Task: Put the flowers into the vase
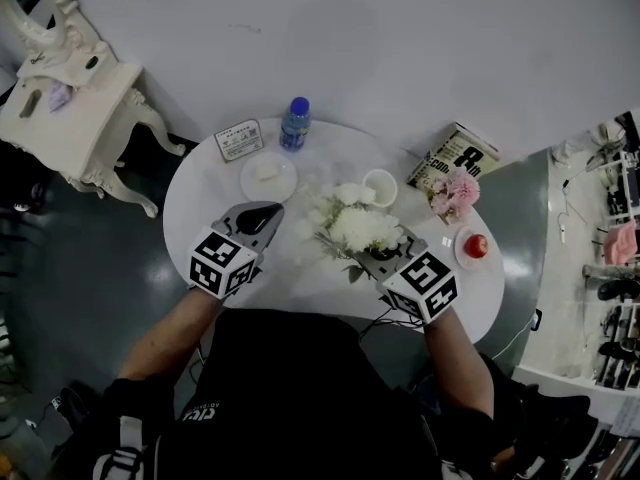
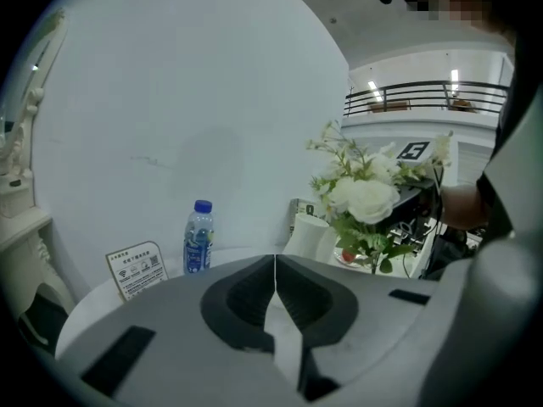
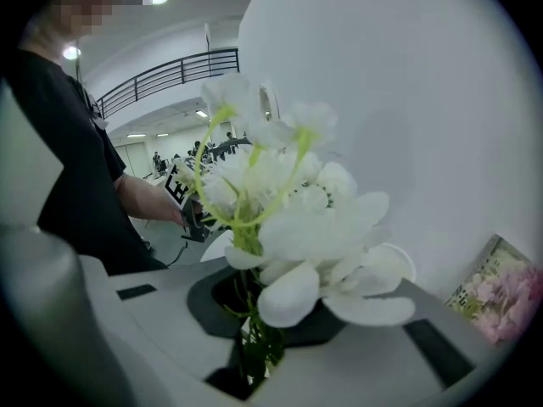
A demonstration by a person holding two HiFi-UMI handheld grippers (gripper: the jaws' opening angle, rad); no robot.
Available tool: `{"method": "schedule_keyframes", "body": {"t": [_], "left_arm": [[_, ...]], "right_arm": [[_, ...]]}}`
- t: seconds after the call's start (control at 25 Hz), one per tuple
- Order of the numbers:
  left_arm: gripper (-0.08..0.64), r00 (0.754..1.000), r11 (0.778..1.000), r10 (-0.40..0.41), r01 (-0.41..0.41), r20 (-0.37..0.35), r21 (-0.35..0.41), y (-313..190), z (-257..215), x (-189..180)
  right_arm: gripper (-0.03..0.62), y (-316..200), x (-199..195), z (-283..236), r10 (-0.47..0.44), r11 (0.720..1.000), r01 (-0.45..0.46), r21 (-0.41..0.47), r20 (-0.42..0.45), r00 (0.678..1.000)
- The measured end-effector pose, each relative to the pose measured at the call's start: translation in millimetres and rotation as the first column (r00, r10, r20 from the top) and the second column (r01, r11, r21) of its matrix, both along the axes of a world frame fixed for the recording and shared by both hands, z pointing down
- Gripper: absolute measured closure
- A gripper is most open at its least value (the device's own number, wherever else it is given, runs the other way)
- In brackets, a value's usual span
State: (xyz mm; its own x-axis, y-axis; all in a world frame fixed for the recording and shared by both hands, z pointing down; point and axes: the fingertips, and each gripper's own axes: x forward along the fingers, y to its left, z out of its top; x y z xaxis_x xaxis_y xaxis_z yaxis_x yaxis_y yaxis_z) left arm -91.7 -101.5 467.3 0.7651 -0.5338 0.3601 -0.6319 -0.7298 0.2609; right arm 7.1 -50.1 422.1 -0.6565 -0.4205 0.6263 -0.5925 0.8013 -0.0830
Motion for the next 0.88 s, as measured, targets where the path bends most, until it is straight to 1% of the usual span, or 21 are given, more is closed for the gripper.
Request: {"method": "schedule_keyframes", "body": {"t": [0.24, 0.36, 0.64, 0.88], "left_arm": [[0.548, 0.998, 0.998, 0.060, -0.060, -0.020, -0.015, 3, -2, 30], [0.548, 0.997, 0.997, 0.077, -0.077, -0.006, -0.030, 5, 2, 43], [0.548, 0.987, 0.987, 0.155, -0.153, 0.030, -0.048, 12, 11, 79], [0.548, 0.982, 0.982, 0.183, -0.180, 0.054, -0.049, 13, 17, 105]], "right_arm": [[0.518, 2, 21, -20, 0.036, 0.999, -0.038, 0.029, 0.057, 0.998], [0.520, 2, 33, -28, 0.058, 0.997, -0.061, 0.039, 0.088, 0.994], [0.519, -5, 55, -58, 0.087, 0.992, -0.101, 0.082, 0.158, 0.984], [0.520, -17, 72, -85, 0.102, 0.983, -0.130, 0.132, 0.202, 0.974]]}}
